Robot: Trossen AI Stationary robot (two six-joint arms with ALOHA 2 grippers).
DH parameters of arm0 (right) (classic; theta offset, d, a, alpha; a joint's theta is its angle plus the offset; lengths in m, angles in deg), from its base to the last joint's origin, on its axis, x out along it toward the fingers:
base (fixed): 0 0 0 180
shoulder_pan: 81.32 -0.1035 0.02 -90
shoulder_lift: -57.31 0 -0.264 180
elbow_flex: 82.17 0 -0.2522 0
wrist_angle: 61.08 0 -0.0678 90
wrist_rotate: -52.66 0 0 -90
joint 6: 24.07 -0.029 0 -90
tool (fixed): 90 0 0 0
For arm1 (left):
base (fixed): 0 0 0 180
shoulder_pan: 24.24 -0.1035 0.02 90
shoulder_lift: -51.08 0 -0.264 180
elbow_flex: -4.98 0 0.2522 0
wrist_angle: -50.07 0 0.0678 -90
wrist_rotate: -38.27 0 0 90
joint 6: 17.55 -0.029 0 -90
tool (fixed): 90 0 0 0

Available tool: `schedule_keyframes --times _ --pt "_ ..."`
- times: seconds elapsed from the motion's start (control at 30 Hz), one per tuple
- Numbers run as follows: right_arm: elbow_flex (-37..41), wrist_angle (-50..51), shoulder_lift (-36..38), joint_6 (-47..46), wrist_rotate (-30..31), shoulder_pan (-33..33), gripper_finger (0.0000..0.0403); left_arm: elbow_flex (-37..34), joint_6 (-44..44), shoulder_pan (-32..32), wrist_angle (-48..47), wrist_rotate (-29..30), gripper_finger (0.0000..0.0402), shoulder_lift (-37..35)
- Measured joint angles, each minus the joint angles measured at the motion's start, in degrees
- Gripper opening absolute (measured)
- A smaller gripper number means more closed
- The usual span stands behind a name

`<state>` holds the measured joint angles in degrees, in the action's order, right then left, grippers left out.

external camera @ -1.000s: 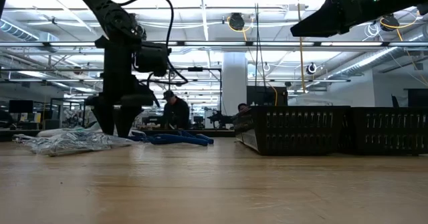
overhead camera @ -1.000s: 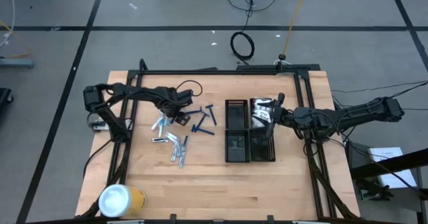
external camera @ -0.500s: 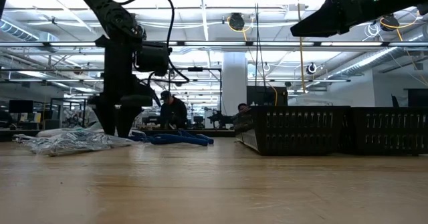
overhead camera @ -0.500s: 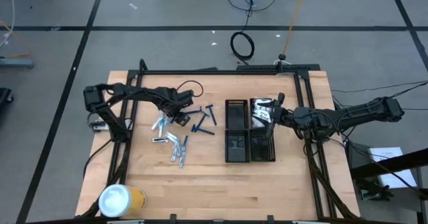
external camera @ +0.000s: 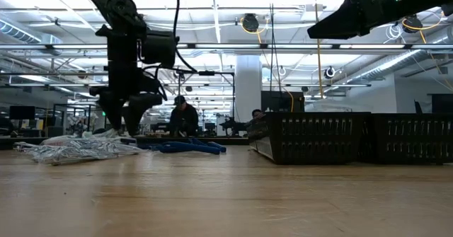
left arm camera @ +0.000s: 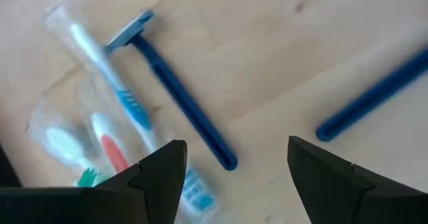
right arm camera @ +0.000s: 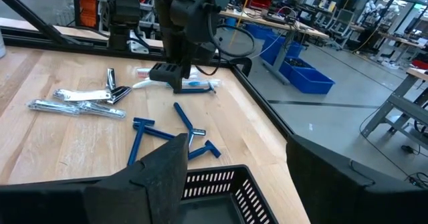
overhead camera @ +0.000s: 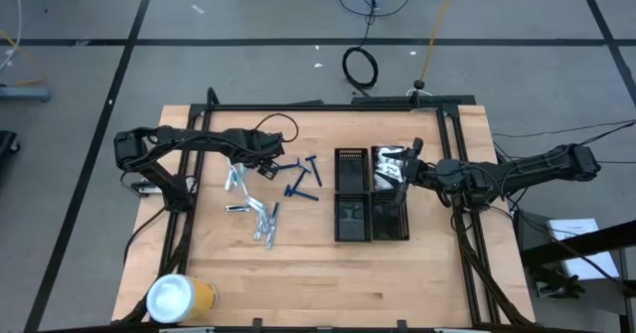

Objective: Pick & Place Travel size toiletries
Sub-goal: Put the razor into the top left black basket

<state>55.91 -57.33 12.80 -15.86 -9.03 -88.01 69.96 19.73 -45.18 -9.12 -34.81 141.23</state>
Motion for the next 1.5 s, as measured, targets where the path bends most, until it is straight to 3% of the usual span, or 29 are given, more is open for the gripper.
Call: schedule_keyframes --times 0.2,0.7,1.1,1.23,1.5 --pt "0.0 0.0 0.0 0.0 0.0 0.0 0.0238 -0.8 4.0 -3.7 4.1 -4.9 0.0255 0.0" --pt "0.0 0.0 0.0 0.0 0.1 0.0 0.0238 -1.0 2.4 -11.8 6.5 -7.2 0.0255 2.9" --pt "0.0 0.2 0.0 -0.5 0.0 0.0 0.0238 -0.7 -2.2 -13.1 12.0 -13.7 0.0251 8.5" --pt "0.0 0.2 0.0 -0.5 0.0 0.0 0.0238 -0.8 -2.6 -12.5 11.5 -13.9 0.0216 8.7" --pt "0.0 0.4 0.0 -0.7 -0.1 0.0 0.0238 -0.8 -3.3 -12.3 11.5 -13.3 0.0094 8.8"
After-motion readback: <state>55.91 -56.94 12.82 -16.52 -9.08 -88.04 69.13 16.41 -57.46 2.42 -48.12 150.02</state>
